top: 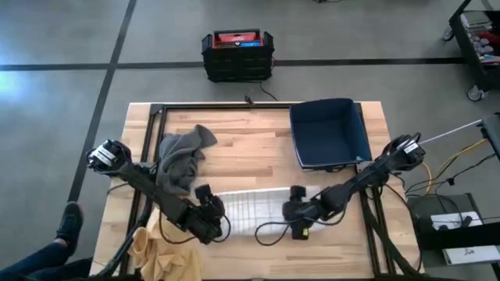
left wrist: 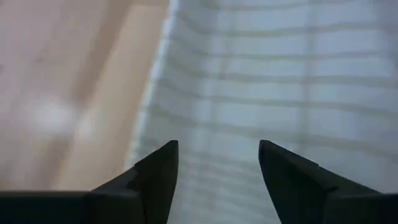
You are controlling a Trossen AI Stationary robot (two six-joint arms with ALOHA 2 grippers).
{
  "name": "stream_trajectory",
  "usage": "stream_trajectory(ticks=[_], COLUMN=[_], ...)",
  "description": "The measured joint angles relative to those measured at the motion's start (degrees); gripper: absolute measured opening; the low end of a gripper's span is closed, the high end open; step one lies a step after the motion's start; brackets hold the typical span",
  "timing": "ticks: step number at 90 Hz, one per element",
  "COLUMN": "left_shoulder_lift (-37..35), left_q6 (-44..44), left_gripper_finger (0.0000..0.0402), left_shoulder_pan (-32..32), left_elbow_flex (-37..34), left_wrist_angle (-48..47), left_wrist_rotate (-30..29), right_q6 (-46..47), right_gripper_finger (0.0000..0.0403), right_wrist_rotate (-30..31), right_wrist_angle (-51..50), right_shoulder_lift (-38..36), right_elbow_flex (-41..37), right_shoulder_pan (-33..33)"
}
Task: Fold towel
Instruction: Fold the white towel
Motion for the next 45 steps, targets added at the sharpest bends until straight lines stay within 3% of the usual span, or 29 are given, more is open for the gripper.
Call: stream_trajectory(ticks=[11,29,45], left_shoulder_lift=[0.0,-0.87,-5.9], left_q6=[-1.74,-5.09,-4.13], left_gripper_finger=[0.018,0.0162,0.0159], left_shoulder_pan=[-0.12,-0.55,-0.61], left_elbow_flex=[-3.12,-7.77,-5.94], left_wrist_angle=[1.66,2.67,0.89], left_wrist_rotate=[4.98,7.79,9.73], right_q6=[1.63,6.53,4.85], right_gripper_finger=[0.018,0.0162,0.0153], right_wrist_rotate=[-0.43,-0.01,-0.65], right_wrist_angle=[10.17,10.03,8.95], right_shoulder_lift=[-0.03,-0.19,-2.69], right_elbow_flex=[-5.08,-9.31,-7.72], right_shoulder_pan=[0.88,3.39,3.32])
